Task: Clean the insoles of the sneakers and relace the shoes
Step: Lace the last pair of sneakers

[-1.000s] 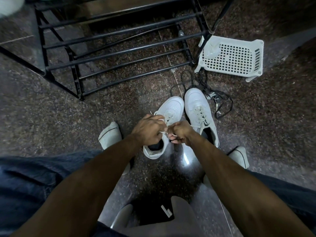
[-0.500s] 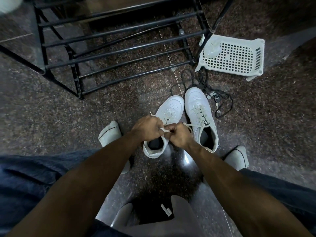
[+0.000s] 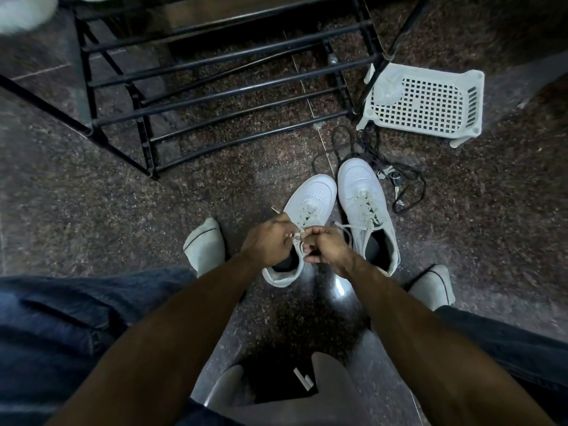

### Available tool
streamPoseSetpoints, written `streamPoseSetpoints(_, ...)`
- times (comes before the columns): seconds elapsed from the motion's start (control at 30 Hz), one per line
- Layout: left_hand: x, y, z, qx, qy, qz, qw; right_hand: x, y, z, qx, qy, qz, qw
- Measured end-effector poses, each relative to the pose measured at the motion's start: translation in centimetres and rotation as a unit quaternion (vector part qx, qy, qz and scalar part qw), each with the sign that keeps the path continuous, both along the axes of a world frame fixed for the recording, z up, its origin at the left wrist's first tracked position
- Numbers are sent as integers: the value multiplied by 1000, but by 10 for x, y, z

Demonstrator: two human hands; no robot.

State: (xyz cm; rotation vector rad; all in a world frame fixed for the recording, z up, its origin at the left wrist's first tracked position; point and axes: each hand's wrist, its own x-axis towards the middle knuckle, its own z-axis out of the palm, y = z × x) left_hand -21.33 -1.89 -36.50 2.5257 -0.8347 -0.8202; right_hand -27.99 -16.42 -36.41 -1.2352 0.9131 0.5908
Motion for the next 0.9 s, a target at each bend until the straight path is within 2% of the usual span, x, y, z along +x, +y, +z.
streamPoseSetpoints(0.07,-3,-1,1,-6,9,0,1000,-1,-1,0,-5,7,5,1000)
streamPoseSetpoints(0.17,3,-4,5,7,-26,-19,999,-2,-3,5,-14,-13,45,999)
streamPoseSetpoints(0.27,19,-8,14,30,4,-94,995,-4,-7,8,-67,-62,98,991)
streamPoseSetpoints(0.33,30,-10,22,77,22,-125,989,-4,-12,7,-139,-104,136,975)
streamPoseSetpoints(0.4,38,-12,28,136,-8,-144,980,-3,-19,7,-270,-115,230,928)
streamPoseSetpoints(0.47,39,-13,29,193,-50,-153,968,-5,-27,14,-405,-68,344,844)
streamPoseSetpoints(0.53,34,-10,25,226,-47,-134,964,-10,-30,17,-462,-35,406,788)
streamPoseSetpoints(0.6,27,-9,20,242,-19,-120,963,-14,-27,16,-480,-25,432,763)
streamPoseSetpoints(0.77,19,-2,14,238,10,-87,967,-14,-23,14,-492,-26,450,745)
streamPoseSetpoints(0.9,13,12,8,196,67,-19,978,-15,-26,13,-478,-42,424,768)
